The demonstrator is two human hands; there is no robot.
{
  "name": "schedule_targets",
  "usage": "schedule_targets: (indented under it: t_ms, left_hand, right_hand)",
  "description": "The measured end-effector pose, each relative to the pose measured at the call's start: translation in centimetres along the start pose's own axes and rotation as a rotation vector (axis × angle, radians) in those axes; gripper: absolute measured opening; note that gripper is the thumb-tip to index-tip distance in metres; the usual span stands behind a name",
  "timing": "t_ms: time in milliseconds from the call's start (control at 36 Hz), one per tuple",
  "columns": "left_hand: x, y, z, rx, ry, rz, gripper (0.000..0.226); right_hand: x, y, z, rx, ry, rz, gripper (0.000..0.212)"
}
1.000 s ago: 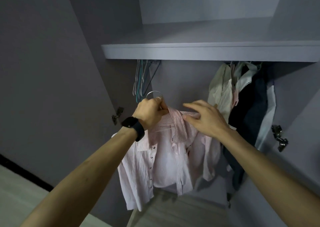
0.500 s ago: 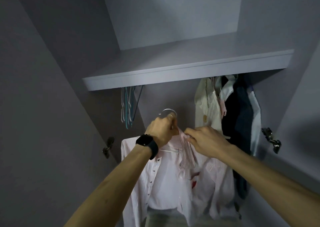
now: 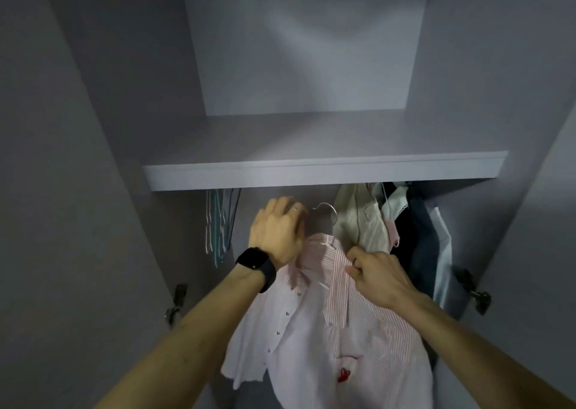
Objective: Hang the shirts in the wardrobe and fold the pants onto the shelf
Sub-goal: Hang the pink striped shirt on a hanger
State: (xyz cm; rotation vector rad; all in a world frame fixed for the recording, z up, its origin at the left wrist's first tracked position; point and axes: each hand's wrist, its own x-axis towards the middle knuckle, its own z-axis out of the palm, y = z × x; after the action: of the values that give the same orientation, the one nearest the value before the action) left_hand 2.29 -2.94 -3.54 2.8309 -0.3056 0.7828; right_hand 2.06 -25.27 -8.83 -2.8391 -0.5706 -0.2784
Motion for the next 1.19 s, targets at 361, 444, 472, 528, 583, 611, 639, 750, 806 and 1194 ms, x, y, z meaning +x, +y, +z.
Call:
schedule_targets:
  t_ms: [361,444,472,528,583,611,639,750,806,1194]
  left_hand:
    - [7.7,-6.4,3.6,0.301,0.260,0.172,0.073]
    - [8.6,-6.1,5.3,0.278,0.407,0.185,0.069]
    - [9.0,-5.9,5.7,0.267,0.450,0.188,0.068]
    - [9.6,-5.8,6.7,0.260,0.522,0.189,0.066]
    - [9.9,-6.1,7.6,0.276,0.595,0.194,0.063]
    - [10.0,-6.3,7.9,0.279,0.624,0.202,0.062]
    - [10.1,-6.4,8.1,0.282,0.652,0.205,0.061]
    - [10.0,-6.5,8.9,0.294,0.721,0.213,0.059]
    - [9.8,-6.7,9.2,0.290,0.731,0.217,0.060]
    - [10.2,-6.5,10.7,0.227,0.851,0.211,0.057]
  right_hand:
    - [5.6,-0.8,1.5,0.042,0.107,0.171,0.017]
    - [6.7,-0.2,2.9,0.047,0.119,0.188,0.018]
    - [7.1,0.1,3.6,0.018,0.112,0.188,0.020]
    - [7.9,1.1,4.9,-0.023,0.135,0.209,0.022]
    - [8.9,2.3,6.3,-0.002,0.183,0.257,0.019]
    - [9.4,2.8,7.0,0.001,0.199,0.277,0.018]
    - [9.9,3.2,7.6,-0.012,0.201,0.297,0.018]
    - [12.3,4.4,9.3,-0.044,0.206,0.367,0.025]
    - [13.6,4.8,9.7,-0.047,0.218,0.391,0.026]
    - [21.0,5.4,7.7,-0.108,0.448,0.623,0.027]
